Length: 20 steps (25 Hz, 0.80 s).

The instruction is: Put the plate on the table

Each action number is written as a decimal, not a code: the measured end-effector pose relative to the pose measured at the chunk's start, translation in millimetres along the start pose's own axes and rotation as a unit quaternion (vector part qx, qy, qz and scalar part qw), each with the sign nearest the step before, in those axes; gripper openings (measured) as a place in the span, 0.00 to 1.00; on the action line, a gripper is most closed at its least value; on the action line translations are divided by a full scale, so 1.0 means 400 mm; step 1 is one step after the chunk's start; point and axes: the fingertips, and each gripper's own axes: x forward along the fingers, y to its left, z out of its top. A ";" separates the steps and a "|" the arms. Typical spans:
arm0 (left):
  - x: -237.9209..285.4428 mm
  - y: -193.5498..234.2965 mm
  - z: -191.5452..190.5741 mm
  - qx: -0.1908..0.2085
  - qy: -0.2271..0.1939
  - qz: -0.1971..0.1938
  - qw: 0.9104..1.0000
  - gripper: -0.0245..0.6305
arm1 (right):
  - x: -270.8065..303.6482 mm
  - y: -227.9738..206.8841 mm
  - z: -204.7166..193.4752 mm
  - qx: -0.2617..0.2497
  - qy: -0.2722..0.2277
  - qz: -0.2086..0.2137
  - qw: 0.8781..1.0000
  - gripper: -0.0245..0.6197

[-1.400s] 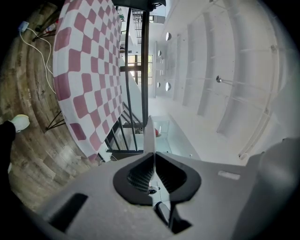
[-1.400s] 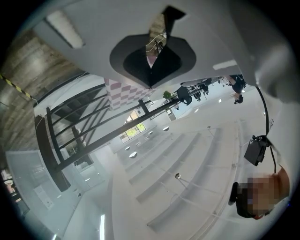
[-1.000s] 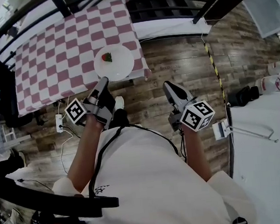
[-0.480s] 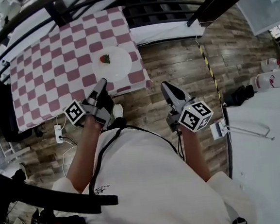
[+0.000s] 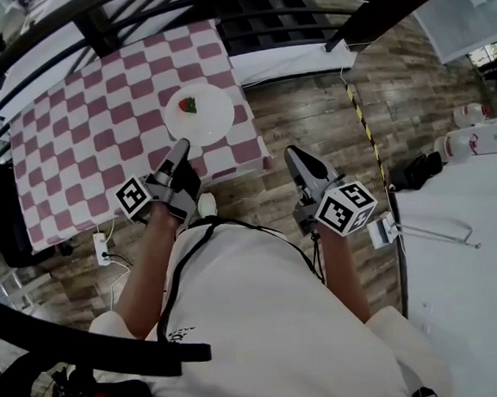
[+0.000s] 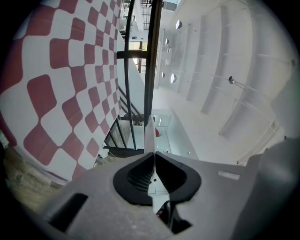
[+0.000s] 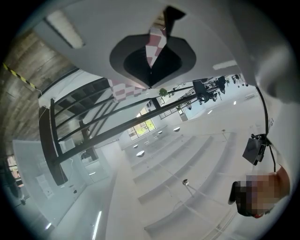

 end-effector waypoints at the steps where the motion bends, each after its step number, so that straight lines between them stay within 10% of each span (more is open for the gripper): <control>1: 0.006 0.004 0.011 0.001 0.003 0.001 1.000 0.07 | 0.012 0.001 0.001 0.001 0.000 -0.001 1.000 0.05; 20: 0.096 0.040 0.232 -0.005 0.018 0.009 1.000 0.07 | 0.269 0.023 0.032 0.016 0.014 0.006 1.000 0.05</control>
